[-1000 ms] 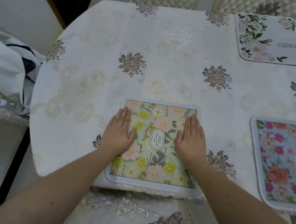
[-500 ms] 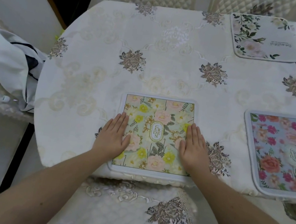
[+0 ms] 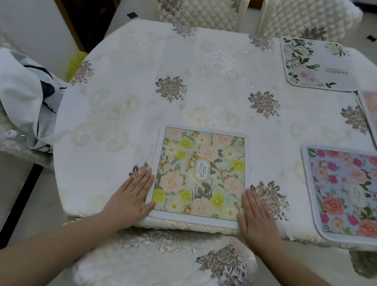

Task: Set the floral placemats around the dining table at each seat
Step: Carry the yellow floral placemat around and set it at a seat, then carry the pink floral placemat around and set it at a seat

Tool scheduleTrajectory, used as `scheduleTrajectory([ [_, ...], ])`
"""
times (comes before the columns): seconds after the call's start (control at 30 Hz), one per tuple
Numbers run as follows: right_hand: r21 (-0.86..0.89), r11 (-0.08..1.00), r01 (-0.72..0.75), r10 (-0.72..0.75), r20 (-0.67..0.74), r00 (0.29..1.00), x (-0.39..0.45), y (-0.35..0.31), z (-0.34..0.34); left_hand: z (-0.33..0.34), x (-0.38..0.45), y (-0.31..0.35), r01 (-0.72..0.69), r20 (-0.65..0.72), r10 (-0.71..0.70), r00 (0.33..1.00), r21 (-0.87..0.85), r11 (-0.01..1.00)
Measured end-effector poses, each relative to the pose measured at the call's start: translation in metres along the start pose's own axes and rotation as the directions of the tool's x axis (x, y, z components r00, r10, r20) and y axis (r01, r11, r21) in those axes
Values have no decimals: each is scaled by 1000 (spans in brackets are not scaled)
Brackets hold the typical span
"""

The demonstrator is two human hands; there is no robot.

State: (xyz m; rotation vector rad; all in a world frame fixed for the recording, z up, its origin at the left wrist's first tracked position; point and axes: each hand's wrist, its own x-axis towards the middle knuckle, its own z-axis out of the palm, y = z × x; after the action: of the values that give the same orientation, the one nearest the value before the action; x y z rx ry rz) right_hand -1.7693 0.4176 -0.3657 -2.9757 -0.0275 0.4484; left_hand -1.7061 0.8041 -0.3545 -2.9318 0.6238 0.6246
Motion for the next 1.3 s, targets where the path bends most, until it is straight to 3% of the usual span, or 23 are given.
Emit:
scheduleTrajectory([
  [0.23, 20, 1000, -13, 13, -8, 1000, -18, 1, -1, -8, -18, 3, -9, 27, 10, 1000, -11, 1000],
  [0.33, -8, 999, -48, 48, 9, 999, -33, 8, -6, -29, -24, 14, 18, 134, -21, 991, 23, 1000],
  [0.5, -5, 991, -137, 137, -15, 991, -56, 15, -25, -58, -23, 36, 1, -30, 0, 1000, 18, 1000],
  [0.6, 13, 986, -163, 164, -25, 986, -60, 14, -40, -75, -15, 57, -57, -80, 50, 996, -88, 994],
  [0.87, 47, 980, -192, 195, -47, 980, -82, 24, -68, -102, 7, 121, -211, -59, 206, 977, -97, 973],
  [1.3, 65, 890, -450, 453, -30, 891, -163, 113, -70, -134, 36, 277, -416, -76, 426, 902, 114, 902],
])
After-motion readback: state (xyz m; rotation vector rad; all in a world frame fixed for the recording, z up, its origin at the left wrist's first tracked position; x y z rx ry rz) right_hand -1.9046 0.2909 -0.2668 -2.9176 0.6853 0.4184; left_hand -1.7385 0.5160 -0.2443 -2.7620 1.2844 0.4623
